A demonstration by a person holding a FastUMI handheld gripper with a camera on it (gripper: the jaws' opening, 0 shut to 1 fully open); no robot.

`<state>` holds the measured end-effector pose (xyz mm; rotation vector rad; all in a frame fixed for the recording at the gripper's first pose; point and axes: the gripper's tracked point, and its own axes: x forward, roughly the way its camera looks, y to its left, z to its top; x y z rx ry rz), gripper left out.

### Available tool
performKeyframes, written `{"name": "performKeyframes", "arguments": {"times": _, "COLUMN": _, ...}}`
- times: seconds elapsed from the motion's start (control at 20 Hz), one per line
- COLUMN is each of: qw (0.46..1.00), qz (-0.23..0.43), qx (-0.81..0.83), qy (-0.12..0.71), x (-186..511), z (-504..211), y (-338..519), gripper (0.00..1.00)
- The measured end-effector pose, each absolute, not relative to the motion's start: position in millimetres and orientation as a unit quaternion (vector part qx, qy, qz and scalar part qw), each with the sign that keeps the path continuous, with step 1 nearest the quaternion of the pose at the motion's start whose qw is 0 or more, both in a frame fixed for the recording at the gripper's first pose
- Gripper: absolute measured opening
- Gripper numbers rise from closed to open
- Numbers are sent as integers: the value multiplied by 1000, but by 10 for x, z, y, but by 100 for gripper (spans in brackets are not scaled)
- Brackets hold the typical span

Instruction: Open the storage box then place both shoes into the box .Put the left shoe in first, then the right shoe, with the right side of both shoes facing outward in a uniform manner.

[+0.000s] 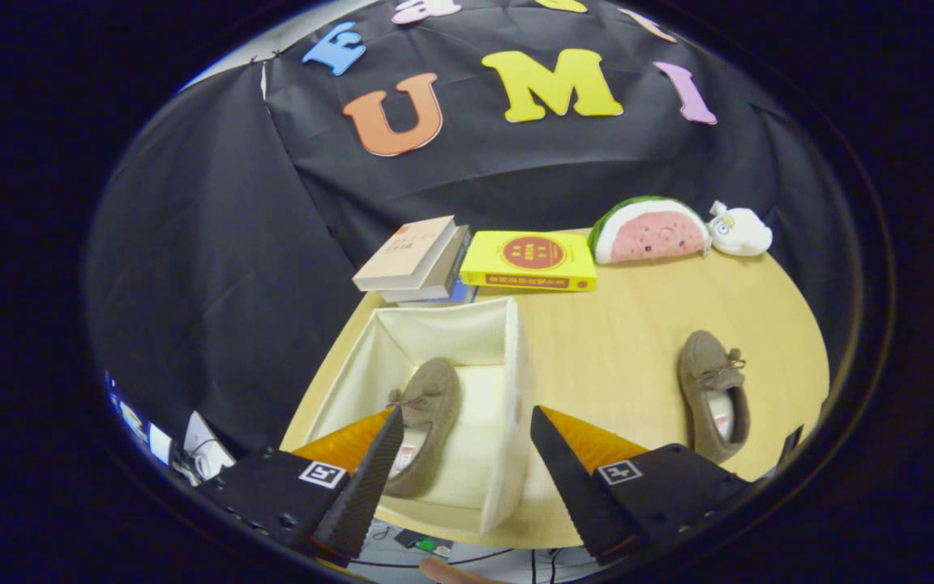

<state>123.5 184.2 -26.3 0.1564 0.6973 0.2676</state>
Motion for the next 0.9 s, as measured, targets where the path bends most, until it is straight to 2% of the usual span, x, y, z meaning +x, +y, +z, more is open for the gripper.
{"name": "performKeyframes", "arguments": {"times": 0.35, "qw": 932, "qz": 47, "qx": 31, "qy": 357, "x": 1383, "z": -499, "y": 532, "gripper": 96}}
{"name": "performKeyframes", "arguments": {"times": 0.9, "qw": 901, "qz": -12, "qx": 31, "qy": 432, "x": 1605, "z": -1298, "y": -771, "gripper": 94}}
